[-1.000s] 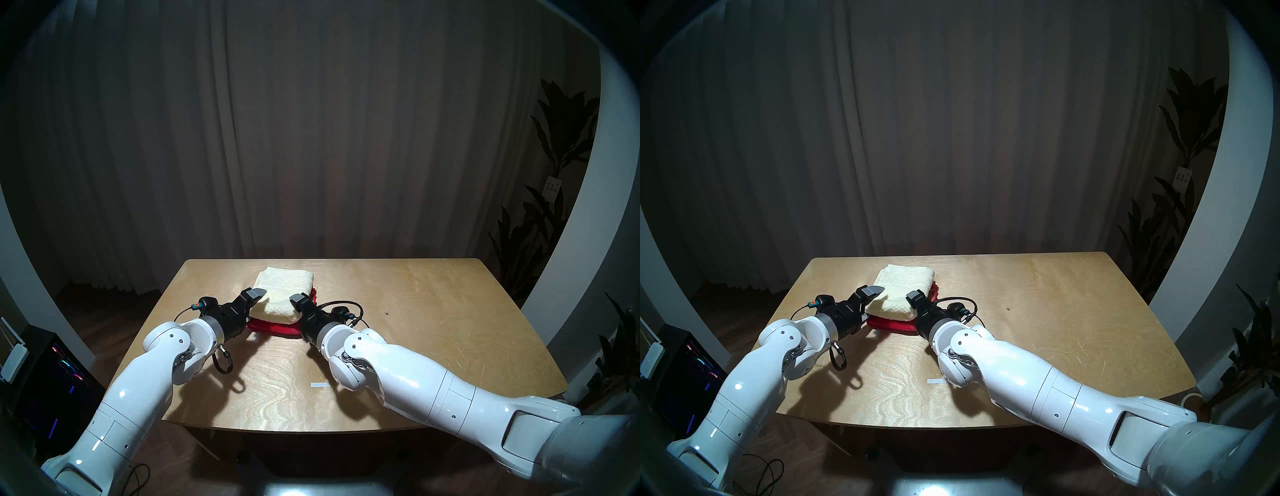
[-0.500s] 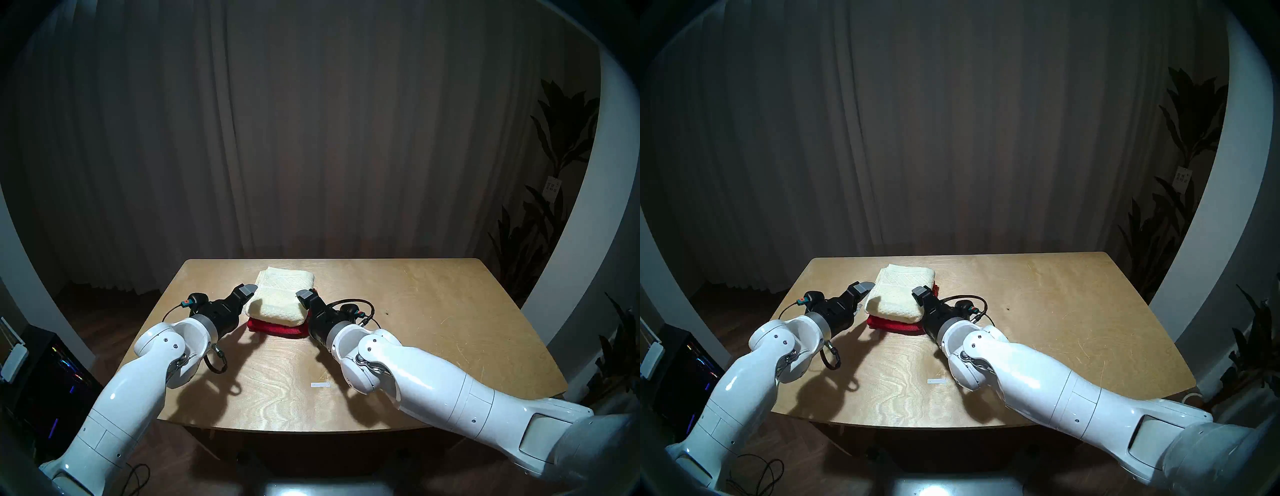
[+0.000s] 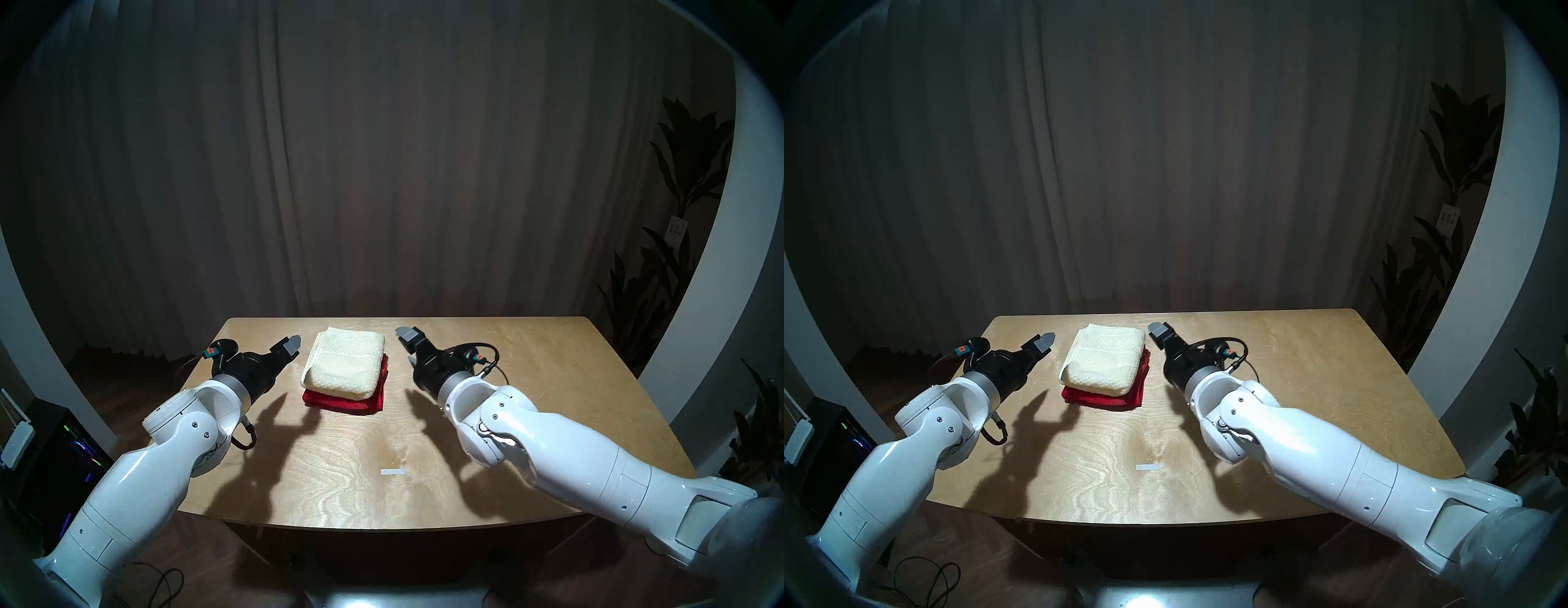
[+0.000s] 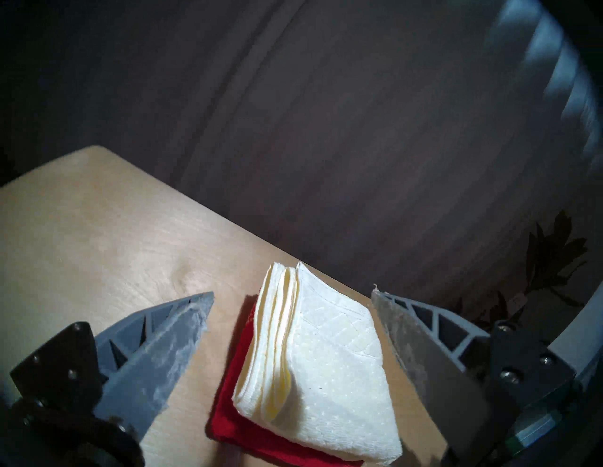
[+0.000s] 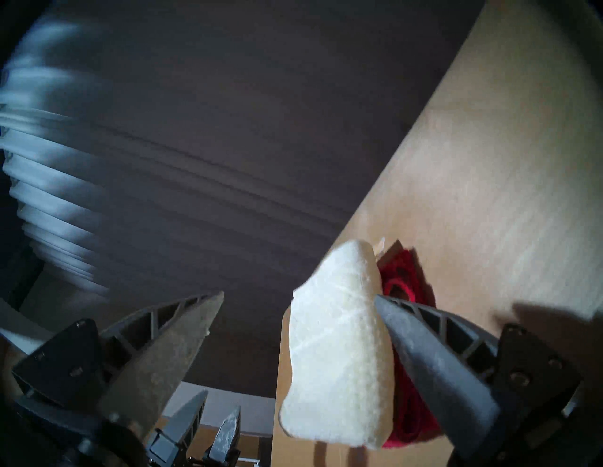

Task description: Fold each towel twice and stack them on table

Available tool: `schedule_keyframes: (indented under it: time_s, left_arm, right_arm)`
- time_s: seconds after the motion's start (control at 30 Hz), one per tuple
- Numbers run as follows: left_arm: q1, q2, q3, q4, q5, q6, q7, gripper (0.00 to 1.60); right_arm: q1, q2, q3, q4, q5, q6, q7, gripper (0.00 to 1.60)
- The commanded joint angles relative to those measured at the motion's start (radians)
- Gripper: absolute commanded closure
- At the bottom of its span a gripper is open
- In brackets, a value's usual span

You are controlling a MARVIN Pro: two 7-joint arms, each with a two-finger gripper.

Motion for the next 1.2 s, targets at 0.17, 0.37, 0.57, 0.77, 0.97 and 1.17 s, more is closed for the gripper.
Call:
schedule_keyframes:
  time_s: [0.17, 0.37, 0.57, 0.77, 0.97, 1.17]
  left_arm:
    - [-0.012, 0.08, 0.021, -0.032, 0.25, -0.052, 0.062, 0.0]
    - [-0.032, 0.08, 0.055, -0.017, 0.369, -0.069, 0.121, 0.0]
    - [-0.077, 0.062, 0.112, 0.016, 0.486, -0.085, 0.18, 0.0]
    - [-0.13, 0.046, 0.171, 0.064, 0.601, -0.1, 0.217, 0.0]
    - [-0.187, 0.023, 0.224, 0.138, 0.713, -0.119, 0.243, 0.0]
    - [-0.263, -0.019, 0.285, 0.242, 0.836, -0.147, 0.263, 0.0]
  right_arm:
    - [-0.032, 0.179, 0.132, -0.094, -0.105, -0.024, 0.024, 0.0]
    - [-0.069, 0.275, 0.174, -0.12, -0.148, -0.028, 0.034, 0.0]
    - [-0.094, 0.32, 0.222, -0.117, -0.194, -0.03, 0.042, 0.0]
    - [-0.105, 0.394, 0.254, -0.092, -0.257, -0.026, 0.056, 0.0]
    - [-0.11, 0.455, 0.277, -0.054, -0.318, -0.016, 0.079, 0.0]
    - [-0.097, 0.504, 0.267, -0.021, -0.37, 0.012, 0.121, 0.0]
